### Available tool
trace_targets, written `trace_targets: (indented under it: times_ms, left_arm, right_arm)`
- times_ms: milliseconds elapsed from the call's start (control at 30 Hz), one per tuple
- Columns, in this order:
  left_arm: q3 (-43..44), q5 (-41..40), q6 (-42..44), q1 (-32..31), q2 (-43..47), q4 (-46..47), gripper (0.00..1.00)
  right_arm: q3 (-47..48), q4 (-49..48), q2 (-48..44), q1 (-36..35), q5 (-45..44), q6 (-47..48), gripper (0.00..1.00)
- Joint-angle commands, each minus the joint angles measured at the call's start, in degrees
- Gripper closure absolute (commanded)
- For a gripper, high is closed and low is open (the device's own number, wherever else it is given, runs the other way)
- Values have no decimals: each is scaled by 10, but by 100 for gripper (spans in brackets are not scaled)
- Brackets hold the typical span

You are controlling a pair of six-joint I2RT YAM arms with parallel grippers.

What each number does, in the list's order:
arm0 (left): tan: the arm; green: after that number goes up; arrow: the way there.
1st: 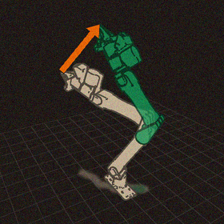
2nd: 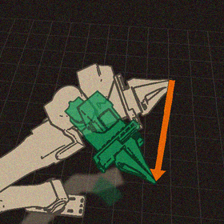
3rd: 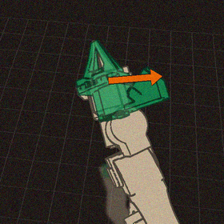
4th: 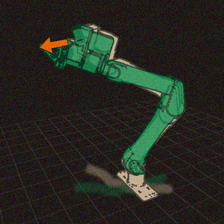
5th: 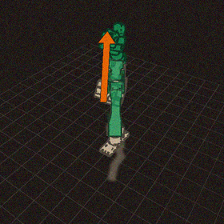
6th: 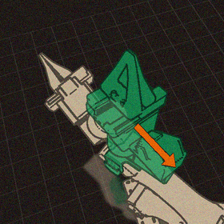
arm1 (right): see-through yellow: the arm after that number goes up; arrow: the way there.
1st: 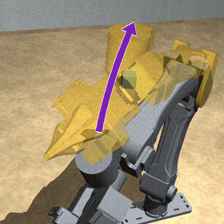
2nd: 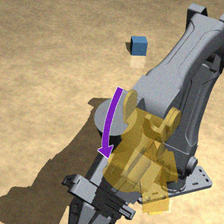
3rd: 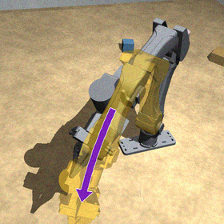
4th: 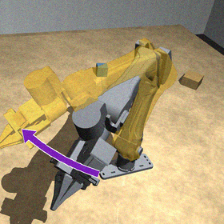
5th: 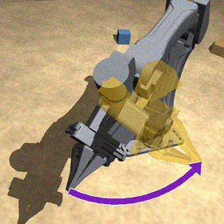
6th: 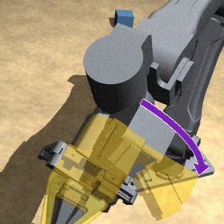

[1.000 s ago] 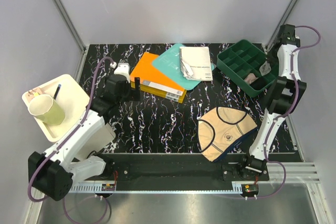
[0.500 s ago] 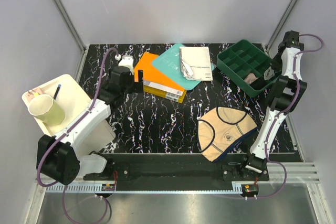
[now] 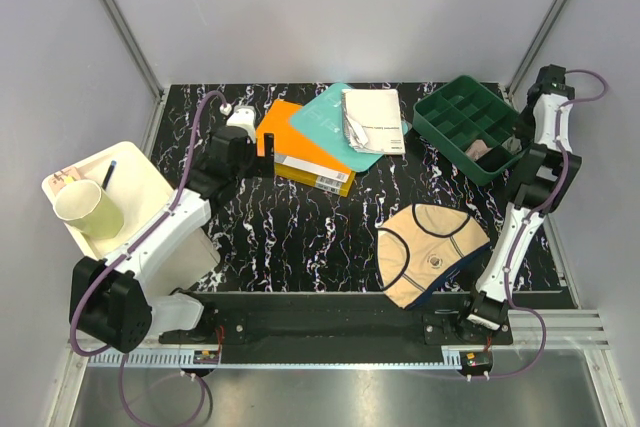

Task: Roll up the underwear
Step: Place the underwear in the storage box.

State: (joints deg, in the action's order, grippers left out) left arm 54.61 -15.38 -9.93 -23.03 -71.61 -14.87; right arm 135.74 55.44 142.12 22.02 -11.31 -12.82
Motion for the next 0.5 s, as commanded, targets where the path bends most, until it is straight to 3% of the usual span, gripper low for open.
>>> trace_targets:
  times_ms: [0,400,467]
  left_arm:
    - [13,7,0,4,15,33,1]
    - [7,9,-12,4,19,23,1]
    - [8,8,-14,4,22,20,1]
  right_arm:
    - [14,-2,21,0,15,22,100]
    - [-43,-57,21,0,40,29,100]
    - [-48,-57,16,0,45,27,95]
